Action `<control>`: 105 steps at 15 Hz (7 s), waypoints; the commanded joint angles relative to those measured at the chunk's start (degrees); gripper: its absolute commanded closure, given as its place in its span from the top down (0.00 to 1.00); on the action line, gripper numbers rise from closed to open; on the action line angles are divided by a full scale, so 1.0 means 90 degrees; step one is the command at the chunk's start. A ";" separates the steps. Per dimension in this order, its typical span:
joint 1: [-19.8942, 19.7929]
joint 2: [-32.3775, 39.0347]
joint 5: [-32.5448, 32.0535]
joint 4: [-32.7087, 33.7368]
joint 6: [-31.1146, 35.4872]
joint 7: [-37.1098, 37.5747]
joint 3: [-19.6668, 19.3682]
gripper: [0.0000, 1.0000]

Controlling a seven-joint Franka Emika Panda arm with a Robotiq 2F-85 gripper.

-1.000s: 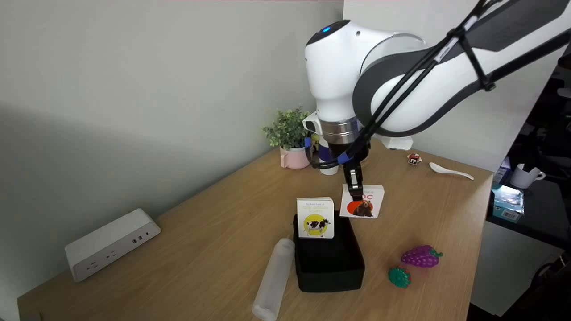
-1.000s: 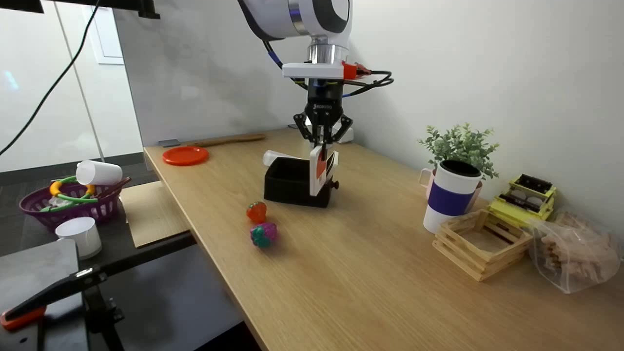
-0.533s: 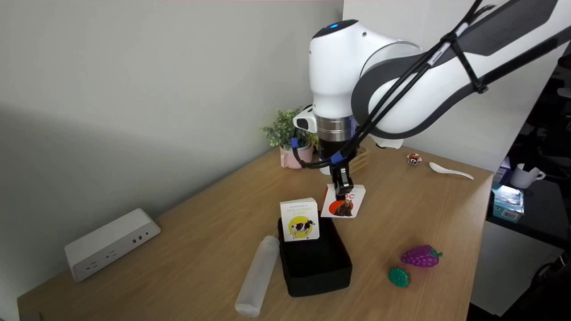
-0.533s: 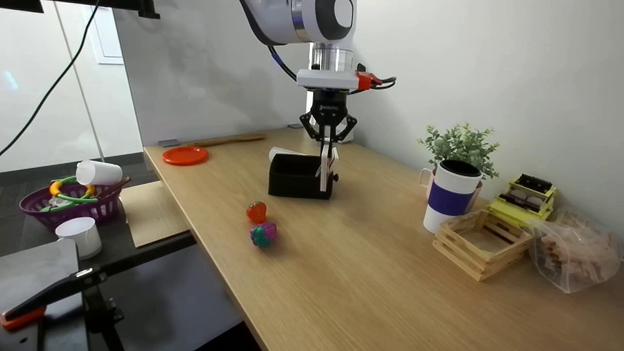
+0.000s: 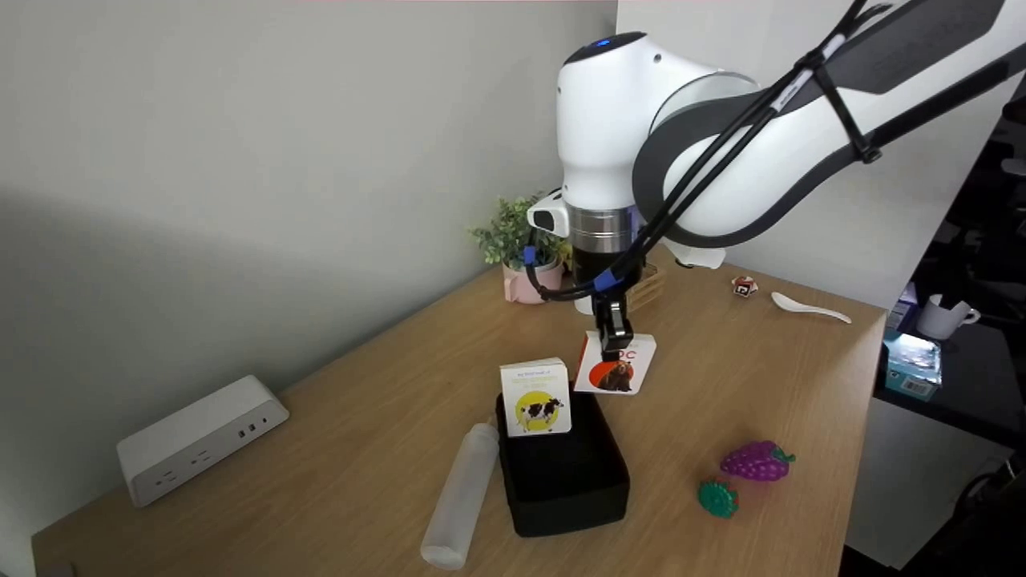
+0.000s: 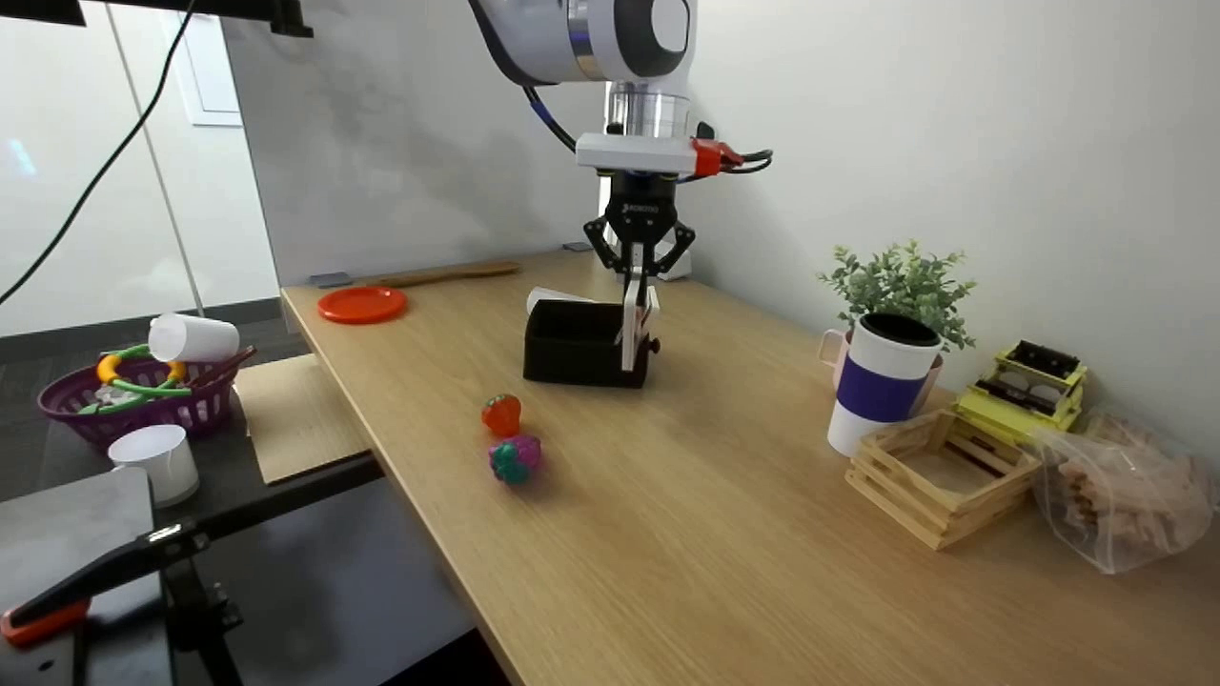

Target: Put the yellow and orange books in the black box

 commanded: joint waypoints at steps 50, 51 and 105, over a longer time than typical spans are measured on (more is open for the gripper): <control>-0.0753 -0.0180 0.1135 0.0025 0.0518 -0.3653 0.0850 0.04; -0.0776 -0.0140 0.1259 0.0095 0.0453 -0.3886 0.0880 0.04; 0.0094 0.1264 0.0811 0.1890 -0.0348 -0.1602 0.0247 1.00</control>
